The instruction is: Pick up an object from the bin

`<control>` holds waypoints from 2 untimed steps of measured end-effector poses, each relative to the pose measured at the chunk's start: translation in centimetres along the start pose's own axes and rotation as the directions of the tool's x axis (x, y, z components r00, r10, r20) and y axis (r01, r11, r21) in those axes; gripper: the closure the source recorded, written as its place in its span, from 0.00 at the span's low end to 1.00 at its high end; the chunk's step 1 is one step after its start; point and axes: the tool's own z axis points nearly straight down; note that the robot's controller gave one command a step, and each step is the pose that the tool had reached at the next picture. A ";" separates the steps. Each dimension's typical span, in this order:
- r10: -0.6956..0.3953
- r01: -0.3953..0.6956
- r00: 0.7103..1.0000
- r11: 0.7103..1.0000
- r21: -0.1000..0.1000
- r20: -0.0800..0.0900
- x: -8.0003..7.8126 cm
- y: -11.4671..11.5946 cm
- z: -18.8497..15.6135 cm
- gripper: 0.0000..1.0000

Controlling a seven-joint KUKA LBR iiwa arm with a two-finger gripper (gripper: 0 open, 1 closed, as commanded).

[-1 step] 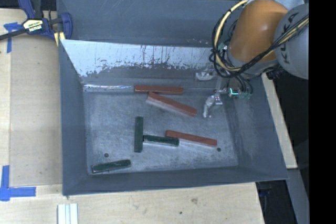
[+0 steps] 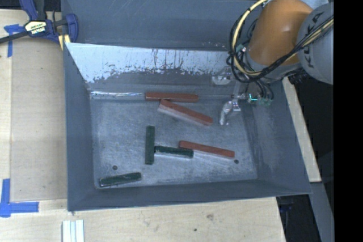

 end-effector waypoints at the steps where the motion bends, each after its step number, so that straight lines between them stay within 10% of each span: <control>1: 0.056 -0.056 0.998 0.998 0.000 0.020 -0.1 3.1 5.8 1.00; 2: 0.056 -0.056 0.998 0.998 0.000 0.020 -0.1 3.1 5.8 1.00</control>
Offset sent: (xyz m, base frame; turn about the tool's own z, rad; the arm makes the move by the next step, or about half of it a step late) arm 0.0000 0.0000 0.0000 0.0000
